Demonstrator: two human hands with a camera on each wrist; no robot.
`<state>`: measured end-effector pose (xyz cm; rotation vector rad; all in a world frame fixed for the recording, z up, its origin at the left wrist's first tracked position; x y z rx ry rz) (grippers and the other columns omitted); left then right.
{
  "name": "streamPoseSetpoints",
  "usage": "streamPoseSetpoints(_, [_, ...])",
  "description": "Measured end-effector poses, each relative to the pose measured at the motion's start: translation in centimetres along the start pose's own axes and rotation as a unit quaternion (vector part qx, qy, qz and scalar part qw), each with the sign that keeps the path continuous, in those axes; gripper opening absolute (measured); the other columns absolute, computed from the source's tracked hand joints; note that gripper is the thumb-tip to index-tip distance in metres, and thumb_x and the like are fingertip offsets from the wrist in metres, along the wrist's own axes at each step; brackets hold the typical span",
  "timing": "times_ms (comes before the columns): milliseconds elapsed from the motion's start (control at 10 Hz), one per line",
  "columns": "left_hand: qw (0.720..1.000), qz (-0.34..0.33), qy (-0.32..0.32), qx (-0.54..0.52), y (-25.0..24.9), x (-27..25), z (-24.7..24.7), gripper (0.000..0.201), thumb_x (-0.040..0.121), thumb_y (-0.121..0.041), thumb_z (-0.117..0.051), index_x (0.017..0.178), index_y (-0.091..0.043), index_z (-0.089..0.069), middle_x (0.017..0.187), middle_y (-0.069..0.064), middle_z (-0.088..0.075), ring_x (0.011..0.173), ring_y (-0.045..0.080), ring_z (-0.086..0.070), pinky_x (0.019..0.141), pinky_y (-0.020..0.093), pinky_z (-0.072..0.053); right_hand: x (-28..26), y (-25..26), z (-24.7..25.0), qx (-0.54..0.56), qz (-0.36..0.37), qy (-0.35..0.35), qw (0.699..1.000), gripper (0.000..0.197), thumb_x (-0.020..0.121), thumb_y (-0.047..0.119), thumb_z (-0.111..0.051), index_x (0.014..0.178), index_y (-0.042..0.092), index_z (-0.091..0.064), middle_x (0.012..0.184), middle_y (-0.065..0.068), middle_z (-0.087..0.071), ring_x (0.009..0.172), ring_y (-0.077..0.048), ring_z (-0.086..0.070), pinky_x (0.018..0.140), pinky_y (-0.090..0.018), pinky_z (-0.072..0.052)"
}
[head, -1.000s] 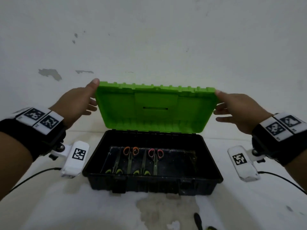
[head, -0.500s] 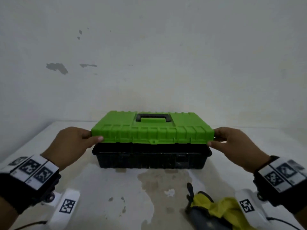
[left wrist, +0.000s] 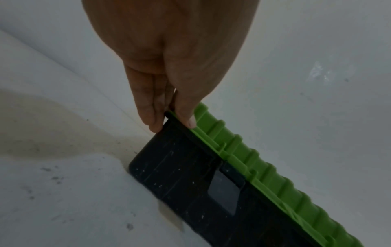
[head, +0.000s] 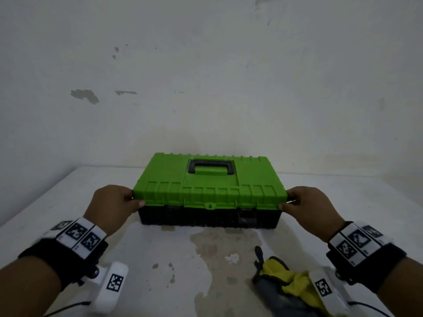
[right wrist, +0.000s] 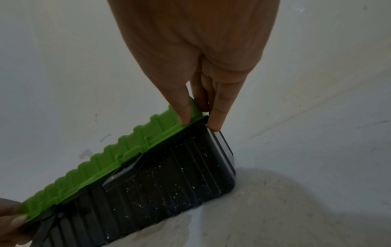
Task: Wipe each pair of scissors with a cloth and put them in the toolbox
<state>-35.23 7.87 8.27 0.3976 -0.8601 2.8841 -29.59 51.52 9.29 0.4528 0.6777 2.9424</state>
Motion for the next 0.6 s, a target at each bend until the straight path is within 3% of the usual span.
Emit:
streamPoseSetpoints(100, [1.000, 0.000, -0.007, -0.007, 0.1, 0.5, -0.2, 0.032, 0.081, -0.033, -0.078, 0.062, -0.007, -0.071, 0.059, 0.010, -0.068, 0.063, 0.025, -0.066, 0.066, 0.037, -0.050, -0.1, -0.3, -0.1, -0.005, -0.010, -0.007, 1.000, 0.008, 0.084, 0.024, -0.075, 0.091, 0.019, -0.074, 0.071, 0.017, -0.060, 0.058, 0.002, -0.053, 0.055, -0.016, -0.033])
streamPoseSetpoints(200, [1.000, 0.020, 0.002, -0.016, 0.3, 0.4, -0.4, 0.031, 0.082, -0.031, -0.078, 0.062, -0.008, -0.072, 0.060, 0.007, -0.070, 0.064, 0.024, -0.068, 0.071, 0.038, -0.054, -0.3, -0.1, -0.3, -0.010, -0.004, -0.011, 1.000, 0.013, 0.085, 0.024, -0.074, 0.095, 0.017, -0.075, 0.086, 0.005, -0.071, 0.069, -0.008, -0.058, 0.064, -0.024, -0.037])
streamPoseSetpoints(300, [1.000, 0.020, 0.013, -0.001, 0.0, 0.1, -0.6, 0.028, 0.086, -0.029, -0.074, 0.067, -0.009, -0.075, 0.065, 0.007, -0.072, 0.069, 0.026, -0.069, 0.073, 0.037, -0.054, -0.3, -0.3, -0.3, -0.010, -0.012, -0.020, 1.000, 0.014, 0.086, 0.025, -0.072, 0.095, 0.015, -0.075, 0.087, 0.000, -0.071, 0.075, -0.013, -0.057, 0.067, -0.024, -0.036])
streamPoseSetpoints(400, [0.997, 0.023, 0.056, 0.051, -0.2, -0.4, -1.1, 0.024, 0.095, -0.030, -0.062, 0.091, -0.010, -0.076, 0.083, 0.011, -0.074, 0.084, 0.029, -0.068, 0.067, 0.031, -0.042, -0.7, -0.6, -0.5, -0.014, -0.035, -0.005, 0.999, 0.018, 0.088, 0.028, -0.069, 0.092, 0.012, -0.075, 0.078, 0.000, -0.064, 0.080, -0.019, -0.061, 0.066, -0.024, -0.036])
streamPoseSetpoints(500, [0.990, 0.033, 0.126, 0.054, 0.5, -1.3, -1.8, 0.049, 0.097, -0.038, -0.055, 0.142, -0.020, -0.050, 0.126, 0.011, -0.065, 0.111, 0.027, -0.061, 0.085, 0.030, -0.042, -0.9, -0.6, -0.9, -0.022, -0.025, 0.016, 0.999, 0.024, 0.092, 0.033, -0.065, 0.098, 0.011, -0.073, 0.086, -0.002, -0.069, 0.088, -0.024, -0.067, 0.070, -0.027, -0.041])
streamPoseSetpoints(600, [0.994, 0.061, 0.086, -0.011, 1.7, -2.3, 0.6, 0.075, 0.090, -0.047, -0.062, 0.154, -0.024, -0.029, 0.135, 0.006, -0.058, 0.105, 0.018, -0.060, 0.089, 0.029, -0.041, -1.1, -1.2, 0.7, -0.008, -0.023, -0.004, 1.000, 0.043, 0.090, 0.043, -0.065, 0.121, 0.012, -0.066, 0.107, -0.003, -0.071, 0.093, -0.016, -0.064, 0.081, -0.027, -0.045])
Point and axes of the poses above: each hand's wrist, its own x-axis towards the middle knuckle, its own z-axis out of the back of the hand, y = z × x, the point moved 8 cm from there along x, towards the middle knuckle
